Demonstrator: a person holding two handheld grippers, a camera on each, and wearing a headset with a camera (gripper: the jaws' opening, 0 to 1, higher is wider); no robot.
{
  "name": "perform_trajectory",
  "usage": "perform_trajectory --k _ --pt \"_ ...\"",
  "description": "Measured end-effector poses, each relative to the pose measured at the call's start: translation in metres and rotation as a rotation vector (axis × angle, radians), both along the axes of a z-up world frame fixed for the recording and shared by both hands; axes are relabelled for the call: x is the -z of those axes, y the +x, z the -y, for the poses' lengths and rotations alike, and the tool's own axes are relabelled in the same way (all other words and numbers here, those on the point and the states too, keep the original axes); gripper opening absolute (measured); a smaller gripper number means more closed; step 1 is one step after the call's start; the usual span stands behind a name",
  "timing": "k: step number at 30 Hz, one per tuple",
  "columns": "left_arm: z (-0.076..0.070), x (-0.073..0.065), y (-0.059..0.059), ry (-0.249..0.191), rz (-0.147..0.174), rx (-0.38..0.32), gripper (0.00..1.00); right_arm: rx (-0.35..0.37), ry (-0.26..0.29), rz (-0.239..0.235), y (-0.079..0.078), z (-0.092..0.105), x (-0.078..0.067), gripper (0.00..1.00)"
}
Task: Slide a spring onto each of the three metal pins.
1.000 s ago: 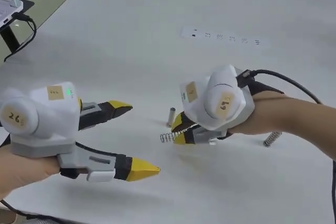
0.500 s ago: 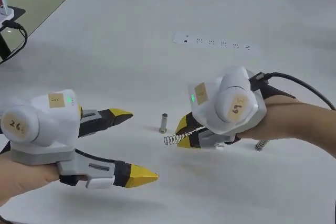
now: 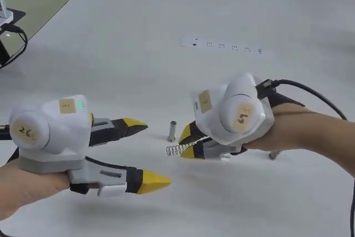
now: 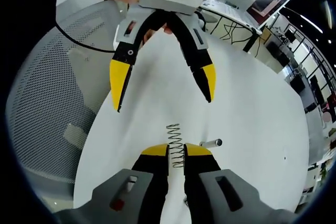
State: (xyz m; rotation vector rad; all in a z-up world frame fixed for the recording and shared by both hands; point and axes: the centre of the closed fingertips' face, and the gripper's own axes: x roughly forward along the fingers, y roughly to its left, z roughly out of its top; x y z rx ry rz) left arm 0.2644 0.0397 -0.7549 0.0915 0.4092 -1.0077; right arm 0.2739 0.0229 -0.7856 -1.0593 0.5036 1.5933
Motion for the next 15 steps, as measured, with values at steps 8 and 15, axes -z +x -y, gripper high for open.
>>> perform_trajectory --k 8,15 --pt "0.000 0.003 0.001 0.008 -0.006 0.010 0.56 -0.011 0.002 -0.004 -0.005 -0.005 0.002 0.07" --pt "0.002 0.010 0.003 0.036 0.003 0.042 0.46 0.001 0.010 -0.008 -0.005 -0.008 0.001 0.07"
